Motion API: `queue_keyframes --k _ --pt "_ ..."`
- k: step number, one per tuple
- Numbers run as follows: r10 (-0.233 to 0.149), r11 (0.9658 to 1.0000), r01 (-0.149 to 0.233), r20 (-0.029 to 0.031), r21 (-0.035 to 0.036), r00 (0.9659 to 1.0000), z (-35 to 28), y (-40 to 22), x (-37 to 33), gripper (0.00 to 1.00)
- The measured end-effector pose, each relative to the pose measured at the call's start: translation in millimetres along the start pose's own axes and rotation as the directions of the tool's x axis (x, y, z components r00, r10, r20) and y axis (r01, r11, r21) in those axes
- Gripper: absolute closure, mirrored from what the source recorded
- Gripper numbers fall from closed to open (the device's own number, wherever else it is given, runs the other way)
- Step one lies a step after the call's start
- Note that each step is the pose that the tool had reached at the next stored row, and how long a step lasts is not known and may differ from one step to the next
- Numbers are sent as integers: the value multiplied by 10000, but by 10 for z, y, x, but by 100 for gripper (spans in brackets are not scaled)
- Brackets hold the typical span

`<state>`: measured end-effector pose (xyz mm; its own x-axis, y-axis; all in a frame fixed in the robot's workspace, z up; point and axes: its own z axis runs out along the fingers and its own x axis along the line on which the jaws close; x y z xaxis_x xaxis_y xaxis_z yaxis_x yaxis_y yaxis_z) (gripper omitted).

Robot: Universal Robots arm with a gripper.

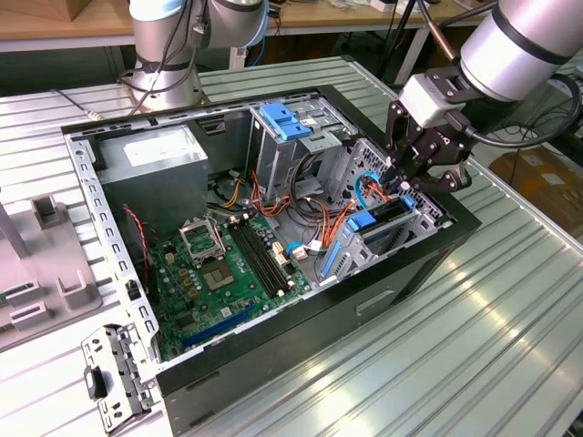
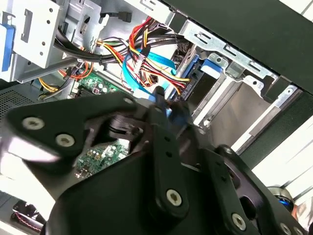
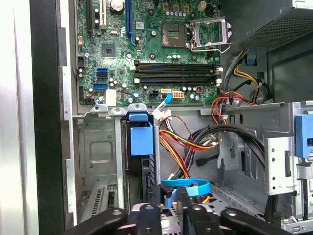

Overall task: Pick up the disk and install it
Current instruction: 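Insert the second disk wire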

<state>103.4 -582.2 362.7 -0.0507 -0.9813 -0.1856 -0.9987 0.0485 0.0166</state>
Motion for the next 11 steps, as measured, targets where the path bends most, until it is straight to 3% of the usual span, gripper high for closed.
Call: queue_keyframes --k 2,11 --pt "0 10000 0 1 0 10000 1 0 0 84" --pt "-2 10000 2 2 0 10000 5 2 2 84"
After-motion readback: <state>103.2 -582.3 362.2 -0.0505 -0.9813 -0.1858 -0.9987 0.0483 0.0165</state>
